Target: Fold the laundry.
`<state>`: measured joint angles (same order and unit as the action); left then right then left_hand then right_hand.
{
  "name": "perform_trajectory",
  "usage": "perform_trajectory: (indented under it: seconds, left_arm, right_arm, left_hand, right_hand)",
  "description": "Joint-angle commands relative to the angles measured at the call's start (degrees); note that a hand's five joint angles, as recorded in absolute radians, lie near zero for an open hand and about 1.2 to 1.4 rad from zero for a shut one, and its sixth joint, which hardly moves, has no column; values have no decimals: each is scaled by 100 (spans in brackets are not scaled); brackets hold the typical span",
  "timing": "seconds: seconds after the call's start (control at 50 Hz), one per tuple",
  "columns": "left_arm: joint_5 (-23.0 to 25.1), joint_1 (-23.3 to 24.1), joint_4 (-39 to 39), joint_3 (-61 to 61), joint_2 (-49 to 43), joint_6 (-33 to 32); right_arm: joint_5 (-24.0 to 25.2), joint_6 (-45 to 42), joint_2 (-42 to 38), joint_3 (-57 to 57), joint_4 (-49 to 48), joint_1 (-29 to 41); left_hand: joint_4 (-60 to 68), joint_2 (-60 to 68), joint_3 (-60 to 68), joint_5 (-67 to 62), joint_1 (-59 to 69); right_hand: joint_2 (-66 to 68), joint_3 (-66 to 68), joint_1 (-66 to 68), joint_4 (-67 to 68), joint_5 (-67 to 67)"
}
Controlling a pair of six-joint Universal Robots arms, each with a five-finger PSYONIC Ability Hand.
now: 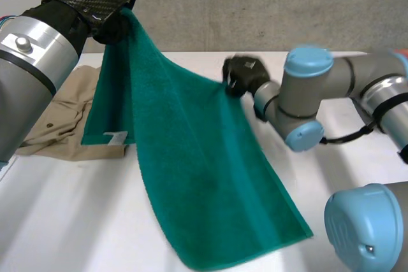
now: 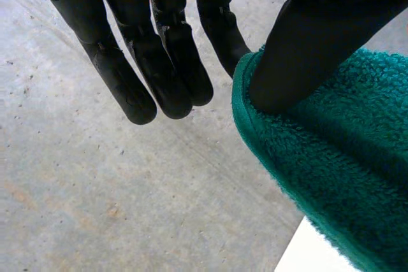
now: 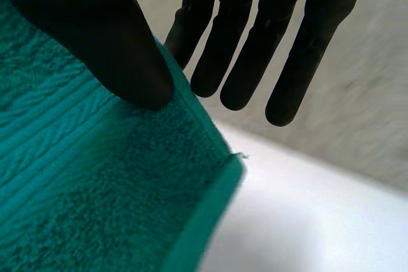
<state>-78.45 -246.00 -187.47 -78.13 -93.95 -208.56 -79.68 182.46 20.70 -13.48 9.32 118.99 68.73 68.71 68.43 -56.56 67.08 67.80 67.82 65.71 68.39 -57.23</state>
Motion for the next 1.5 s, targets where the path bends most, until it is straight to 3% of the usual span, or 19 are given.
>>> perform_trajectory:
  seconds: [0.02,0.1,0.22,0.36,0.54,0.68,0.74,0.84,0.98,1.1,1.2,1.3,1.38,1.5]
  left_arm:
    - [-65,-89,-228,789,-387,-27]
    - [-433,-45,-237,1563,-703,-71]
    - [-1223,306,-71,2600,-1230,-106]
    - [-1646,597,763,2164,-1328,-97]
    - [-1366,737,835,406,-1433,-97]
    - [-1058,694,-173,-412,-2363,-176]
    - [-1110,624,-421,-475,-2637,-212]
    - [-1093,492,-492,-615,-2682,-229]
    - [-1014,194,-308,-1036,-2199,-80]
    - [-865,-395,-264,-1652,-1724,78]
    - [-637,-896,-264,-2083,-1486,0]
    - [-137,-1336,-272,-2311,-1582,-132]
    - [102,-1485,-369,-2250,-1898,-308]
    - [49,-1539,-580,-2092,-2277,-607]
  right_arm:
    - [-987,-228,1206,-67,-1158,-394]
    - [-1085,-351,2243,-804,-1836,-605]
    - [-585,-544,3622,-2489,-2478,-799]
    - [-268,-851,4556,-4352,-2576,-1123]
    - [198,-1704,5119,-6938,-2593,-1616]
    - [611,-2442,4699,-8327,-2996,-1818]
    - [603,-2654,4540,-8505,-3129,-1836]
    - [542,-2733,4495,-8611,-3305,-1985]
    - [524,-2514,4802,-8540,-3305,-2108]
    - [524,-2347,4865,-8540,-3296,-2117]
    - [515,-2338,4803,-8505,-3296,-2100]
    - [515,-2417,4733,-8496,-3296,-2117]
    - [515,-2417,4750,-8487,-3287,-2135]
    - [533,-2390,4794,-8496,-3287,-2196]
  left_hand:
    - [1127,1129,1157,-1344,1292]
    - [1127,1129,1157,-1344,1292]
    - [1127,1129,1157,-1344,1292]
    - [1127,1129,1157,-1344,1292]
    - [1127,1129,1157,-1344,1292]
    - [1127,1129,1157,-1344,1292]
    - [309,311,339,-526,474]
    - [-4311,-4309,-4281,4094,-4146]
    - [-5816,-5814,-5786,5599,-5651]
    - [-5802,-5800,-5772,5585,-5637]
    - [-4878,-4875,-4848,4661,-4713]
    - [-4340,-4337,-4310,4123,-4175]
    - [-3884,-3882,-3854,3667,-3719]
    - [-3884,-3882,-3854,3667,-3719]
  right_hand:
    - [1220,1218,1429,1161,-1277]
    - [1220,1218,1429,1161,-1277]
    - [1220,1218,1429,1161,-1277]
    - [1220,1218,1429,1161,-1277]
    - [1220,1218,1429,1161,-1277]
    - [1220,1218,1429,1161,-1277]
    - [1220,1218,1429,1161,-1277]
    - [1220,1218,1429,1161,-1277]
    - [1220,1218,1429,1161,-1277]
    - [1220,1218,1429,1161,-1277]
    - [1220,1218,1429,1161,-1277]
    - [1220,1218,1429,1161,-1277]
    - [1220,1218,1429,1161,-1277]
    - [1220,1218,1429,1161,-1277]
